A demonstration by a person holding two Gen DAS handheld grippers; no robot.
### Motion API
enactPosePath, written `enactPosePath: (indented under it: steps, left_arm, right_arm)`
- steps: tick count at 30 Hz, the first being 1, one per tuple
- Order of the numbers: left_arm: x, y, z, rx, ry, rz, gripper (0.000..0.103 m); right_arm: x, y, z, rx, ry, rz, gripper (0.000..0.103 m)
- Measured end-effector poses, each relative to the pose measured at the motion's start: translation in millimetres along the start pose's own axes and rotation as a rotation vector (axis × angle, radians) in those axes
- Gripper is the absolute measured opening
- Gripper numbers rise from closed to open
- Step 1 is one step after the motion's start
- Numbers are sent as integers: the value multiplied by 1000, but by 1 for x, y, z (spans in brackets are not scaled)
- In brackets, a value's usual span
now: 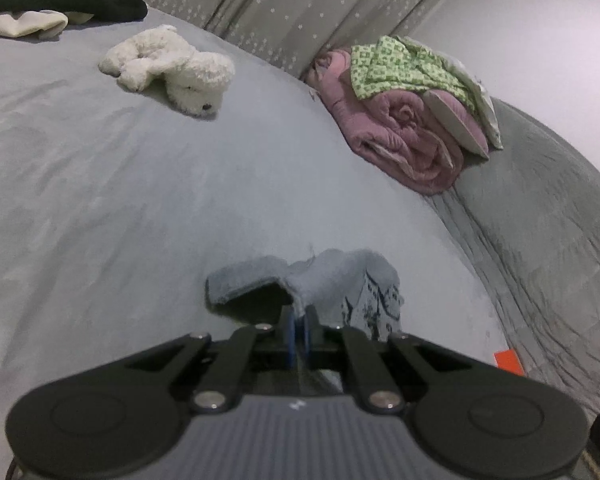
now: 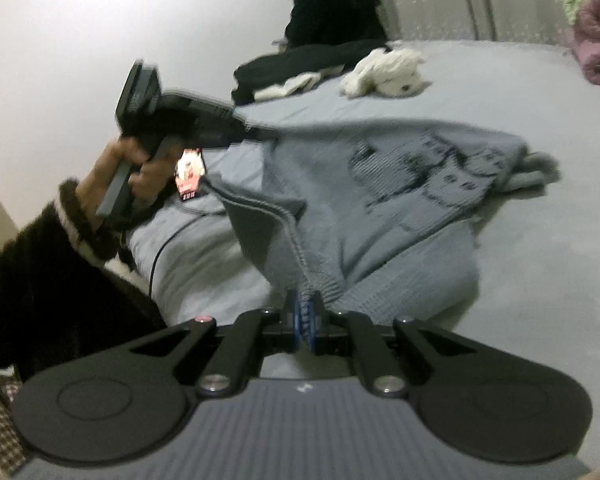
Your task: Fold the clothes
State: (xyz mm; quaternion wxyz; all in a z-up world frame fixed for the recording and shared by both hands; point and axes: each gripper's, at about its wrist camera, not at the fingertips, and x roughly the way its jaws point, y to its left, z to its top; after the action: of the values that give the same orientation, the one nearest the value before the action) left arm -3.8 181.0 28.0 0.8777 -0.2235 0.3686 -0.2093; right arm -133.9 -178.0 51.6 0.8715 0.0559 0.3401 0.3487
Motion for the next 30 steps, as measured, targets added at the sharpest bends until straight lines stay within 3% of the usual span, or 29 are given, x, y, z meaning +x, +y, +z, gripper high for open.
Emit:
enactPosePath:
  steps: [6,10,17,21,23,24,25,26,27,30]
  left_arm:
    - [-13,-2,-15,83,71,-44,4]
    - [-14,-8,-33,166,143,-80,3]
    - [15,-10,-69,311,368,-66,3]
    - [24,-4,-65,302,434,-89,5]
    - [23,0,-56,269,416,-106,14]
    - [22,2,-52,249,402,-112,26]
    - [23,5,-47,226,384,-115,33]
    - [23,8,-43,202,366,-119,42]
    - [23,10,-39,181,350,-119,43]
    - [31,17,-28,111,315,-87,48]
  right_arm:
    - [-30,-15,1,28,-77,-11,6]
    - [-32,-26,0,44,-68,-44,6]
    - [-9,-27,0,-1,58,-42,11]
    - [4,-33,4,11,100,-57,14]
    - [2,-39,5,25,91,-66,16]
    - [1,-41,6,32,77,-69,22]
    - [-2,-44,8,41,58,-71,37]
    - [-5,-48,9,56,30,-69,45]
    - [-8,-51,11,71,3,-66,50]
    - [-10,-65,20,131,-78,-49,50]
